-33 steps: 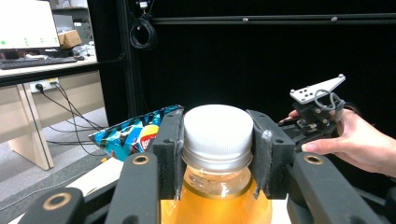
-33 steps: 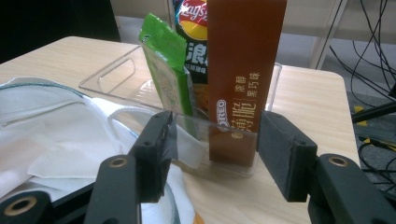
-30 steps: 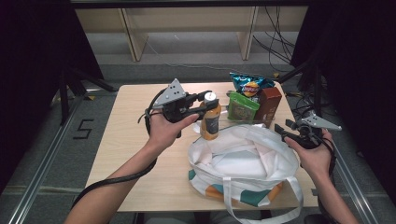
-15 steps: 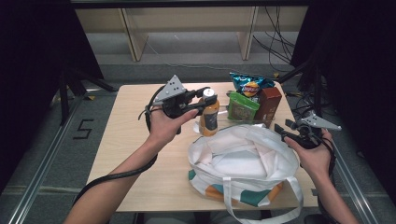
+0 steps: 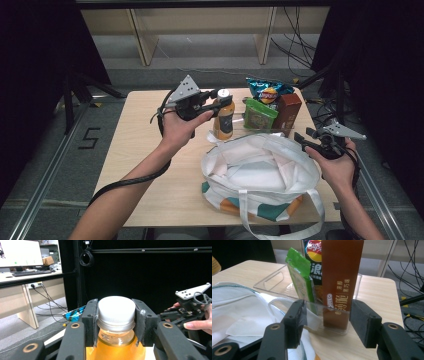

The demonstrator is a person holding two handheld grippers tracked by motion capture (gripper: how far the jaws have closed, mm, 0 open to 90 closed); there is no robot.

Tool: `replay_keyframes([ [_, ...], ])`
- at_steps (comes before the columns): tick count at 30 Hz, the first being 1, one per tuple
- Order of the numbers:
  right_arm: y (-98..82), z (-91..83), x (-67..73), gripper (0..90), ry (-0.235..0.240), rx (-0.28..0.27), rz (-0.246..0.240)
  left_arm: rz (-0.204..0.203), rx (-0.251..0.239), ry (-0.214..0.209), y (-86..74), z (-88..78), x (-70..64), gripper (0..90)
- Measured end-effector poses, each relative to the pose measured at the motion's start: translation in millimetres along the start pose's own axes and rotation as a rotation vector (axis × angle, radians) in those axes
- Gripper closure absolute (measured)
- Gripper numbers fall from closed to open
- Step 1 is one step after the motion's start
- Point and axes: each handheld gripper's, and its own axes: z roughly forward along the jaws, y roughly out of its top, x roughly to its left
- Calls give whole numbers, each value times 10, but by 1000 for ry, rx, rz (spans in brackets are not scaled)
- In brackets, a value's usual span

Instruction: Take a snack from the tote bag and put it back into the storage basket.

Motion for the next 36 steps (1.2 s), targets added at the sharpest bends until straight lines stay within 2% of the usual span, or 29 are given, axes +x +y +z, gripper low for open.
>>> replay_keyframes([
  [4, 0, 1, -1, 470, 0, -1, 0, -8, -9, 11, 9, 28, 24, 588],
  [7, 5, -6, -26, 470, 15, 13, -26, -9, -17, 21, 19, 58, 37, 588],
  [10, -5, 8, -25, 470, -3, -12, -32, -16, -16, 33, 20, 83, 43, 588],
  [11, -2, -4, 0, 470, 6, 7, 9, -14, -17, 35, 20, 94, 51, 588],
  [15, -4, 4, -24, 470, 4, -5, -19, -23, -17, 50, 10, 124, 64, 588],
  [17, -3, -10, -20, 470, 11, 16, -11, -23, -14, 54, 1, 139, 77, 588],
  [23, 1, -7, -30, 470, 13, 15, -20, -27, -10, 63, -16, 191, 98, 588],
  [27, 0, -13, -14, 469, 7, 20, -5, -28, -10, 65, -23, 226, 109, 588],
  [34, -3, -11, -22, 469, 6, 19, -14, -33, -7, 71, -38, 285, 137, 587],
  [35, -11, 1, -13, 469, -2, -3, -4, -33, -5, 72, -41, 290, 140, 587],
  [36, -11, 0, -13, 469, -1, -2, -5, -36, -3, 73, -45, 299, 143, 588],
])
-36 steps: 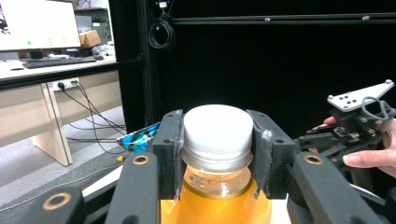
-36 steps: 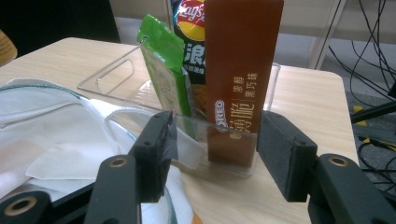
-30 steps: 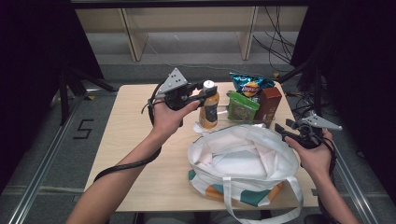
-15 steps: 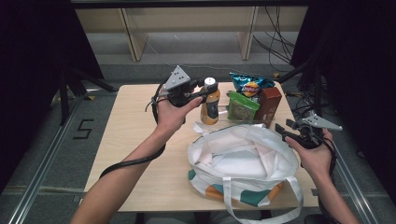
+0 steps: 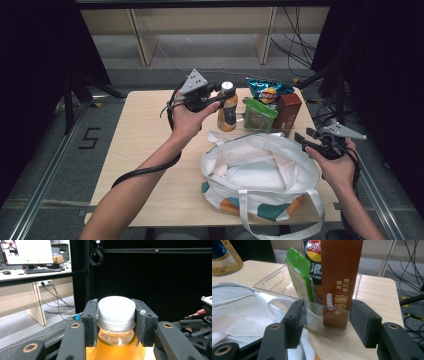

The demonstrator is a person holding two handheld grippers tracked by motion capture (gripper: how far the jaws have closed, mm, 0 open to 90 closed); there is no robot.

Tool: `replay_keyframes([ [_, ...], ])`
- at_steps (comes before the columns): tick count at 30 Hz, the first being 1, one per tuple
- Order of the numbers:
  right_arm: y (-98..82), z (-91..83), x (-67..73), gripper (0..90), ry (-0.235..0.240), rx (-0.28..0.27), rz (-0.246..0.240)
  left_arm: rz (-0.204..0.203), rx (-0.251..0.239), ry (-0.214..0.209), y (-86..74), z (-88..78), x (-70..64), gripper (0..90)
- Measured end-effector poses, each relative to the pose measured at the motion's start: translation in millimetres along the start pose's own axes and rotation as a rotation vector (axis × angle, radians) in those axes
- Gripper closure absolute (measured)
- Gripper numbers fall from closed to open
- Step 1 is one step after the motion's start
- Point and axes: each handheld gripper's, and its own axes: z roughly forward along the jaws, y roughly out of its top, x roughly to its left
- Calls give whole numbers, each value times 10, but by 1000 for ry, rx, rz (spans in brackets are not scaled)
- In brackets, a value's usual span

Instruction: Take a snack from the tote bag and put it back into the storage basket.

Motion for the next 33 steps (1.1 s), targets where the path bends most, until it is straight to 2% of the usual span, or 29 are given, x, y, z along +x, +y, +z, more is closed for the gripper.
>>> replay_keyframes([
  [6, 5, -13, -4, 469, 15, 24, 3, -1, 1, 3, -11, 34, 35, 587],
  [7, 0, -5, 5, 469, 4, 9, 12, 1, 3, 4, -13, 39, 42, 588],
  [10, 2, 7, -17, 469, 8, -2, -13, 2, 2, 2, -20, 54, 61, 587],
  [13, 2, 8, -17, 469, 8, -1, -13, 1, 4, 0, -33, 73, 79, 587],
  [14, 1, -6, 9, 469, 10, 15, 18, 5, 6, -2, -39, 83, 87, 587],
  [15, 1, 3, -16, 469, 22, 8, -11, 2, 6, -1, -44, 91, 89, 587],
  [17, 3, 4, -23, 469, 30, 21, -18, 0, 9, -2, -54, 108, 96, 587],
  [25, 2, -3, -22, 469, 35, 25, -7, 9, 17, -2, -81, 162, 134, 588],
  [27, -6, -1, -14, 469, 22, 24, -8, 7, 20, 1, -89, 169, 141, 587],
  [29, -4, 3, -27, 469, 23, 21, -23, 4, 17, 1, -96, 180, 150, 587],
  [32, -2, -7, -10, 469, 26, 28, 0, 5, 20, 2, -102, 191, 166, 588],
  [33, -5, -4, -17, 469, 25, 24, -11, 6, 21, 3, -103, 196, 170, 587],
])
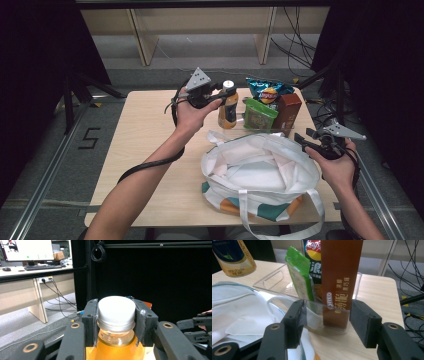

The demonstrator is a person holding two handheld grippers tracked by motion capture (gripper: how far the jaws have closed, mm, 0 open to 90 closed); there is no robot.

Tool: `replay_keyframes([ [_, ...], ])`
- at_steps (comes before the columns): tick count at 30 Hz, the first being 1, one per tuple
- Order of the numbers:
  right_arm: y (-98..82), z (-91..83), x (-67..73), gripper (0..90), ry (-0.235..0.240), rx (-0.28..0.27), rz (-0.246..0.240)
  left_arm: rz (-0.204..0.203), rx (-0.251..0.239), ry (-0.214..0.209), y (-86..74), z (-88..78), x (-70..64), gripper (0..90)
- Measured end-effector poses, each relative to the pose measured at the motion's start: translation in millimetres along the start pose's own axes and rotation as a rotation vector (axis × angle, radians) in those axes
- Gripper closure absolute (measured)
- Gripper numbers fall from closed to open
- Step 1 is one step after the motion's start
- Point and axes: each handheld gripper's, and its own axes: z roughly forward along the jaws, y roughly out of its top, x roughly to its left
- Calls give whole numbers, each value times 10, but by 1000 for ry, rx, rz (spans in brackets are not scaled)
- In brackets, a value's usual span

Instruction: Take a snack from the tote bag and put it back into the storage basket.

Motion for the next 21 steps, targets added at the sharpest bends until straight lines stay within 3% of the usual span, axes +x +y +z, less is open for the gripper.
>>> replay_keyframes([
  [17, -2, 11, -11, 469, -10, -1, -12, 0, 13, 22, 22, 101, 91, 587],
  [19, -4, -1, 25, 469, -11, 16, 35, 5, 15, 22, 20, 112, 94, 587],
  [20, -8, 21, 1, 469, -11, -19, 1, 6, 16, 22, 19, 119, 96, 587],
  [21, -4, 15, -3, 469, 0, 1, 1, 5, 19, 24, 18, 123, 97, 587],
])
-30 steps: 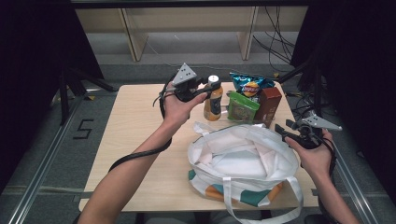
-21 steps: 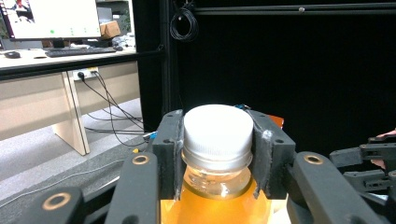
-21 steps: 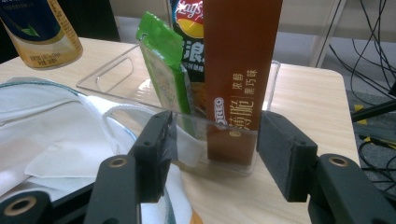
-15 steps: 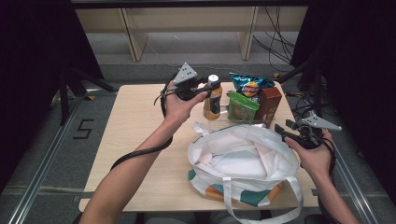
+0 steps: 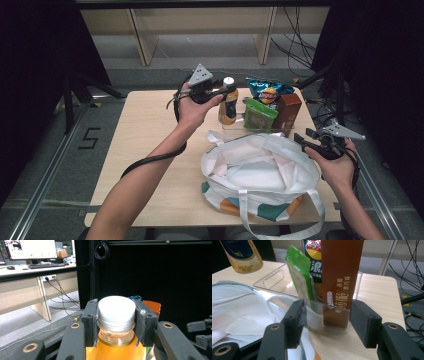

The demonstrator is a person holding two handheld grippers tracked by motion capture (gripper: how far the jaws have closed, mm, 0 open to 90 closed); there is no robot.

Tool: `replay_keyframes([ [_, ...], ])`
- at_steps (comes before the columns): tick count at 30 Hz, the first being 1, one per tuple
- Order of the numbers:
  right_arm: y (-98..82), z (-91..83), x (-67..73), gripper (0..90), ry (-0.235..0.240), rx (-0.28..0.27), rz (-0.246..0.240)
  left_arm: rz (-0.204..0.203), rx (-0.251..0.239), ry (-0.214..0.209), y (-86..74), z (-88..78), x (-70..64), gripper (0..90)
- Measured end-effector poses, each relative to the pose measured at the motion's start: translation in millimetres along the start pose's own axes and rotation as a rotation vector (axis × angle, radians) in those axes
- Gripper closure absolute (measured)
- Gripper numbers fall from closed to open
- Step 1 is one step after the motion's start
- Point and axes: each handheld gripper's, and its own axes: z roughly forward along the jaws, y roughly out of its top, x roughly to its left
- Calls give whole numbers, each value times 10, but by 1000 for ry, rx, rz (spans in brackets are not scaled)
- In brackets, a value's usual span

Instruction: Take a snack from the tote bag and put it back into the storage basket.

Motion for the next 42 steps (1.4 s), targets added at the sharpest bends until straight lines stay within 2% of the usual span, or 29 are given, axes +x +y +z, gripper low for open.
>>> replay_keyframes([
  [11, -2, 1, -7, 469, 0, -5, -2, 2, 10, -2, -18, 58, -9, 587],
  [14, -1, -14, 8, 469, -8, 6, 18, -2, 9, 0, -20, 68, -3, 587],
  [16, -7, -2, 13, 469, -12, -11, 24, -1, 10, 0, -22, 76, -1, 587],
  [19, -4, -1, 7, 468, -4, -1, 17, 1, 13, 2, -26, 88, -5, 587],
  [23, -6, 4, -16, 468, -9, -4, -20, 1, 14, -1, -28, 108, -11, 587],
  [24, -12, 16, -8, 468, -12, -24, -10, 4, 17, -1, -28, 114, -10, 587],
  [28, -18, 12, 17, 468, -13, -17, 20, 5, 20, -1, -35, 138, -12, 587],
  [31, -14, 9, -2, 468, -8, -12, 3, 6, 24, 2, -40, 151, -13, 587],
  [39, -19, 9, 9, 468, -14, -11, 16, 1, 29, 3, -63, 177, -4, 587],
  [42, -21, 24, -9, 468, -15, -22, -6, 0, 31, 6, -73, 188, 4, 587],
])
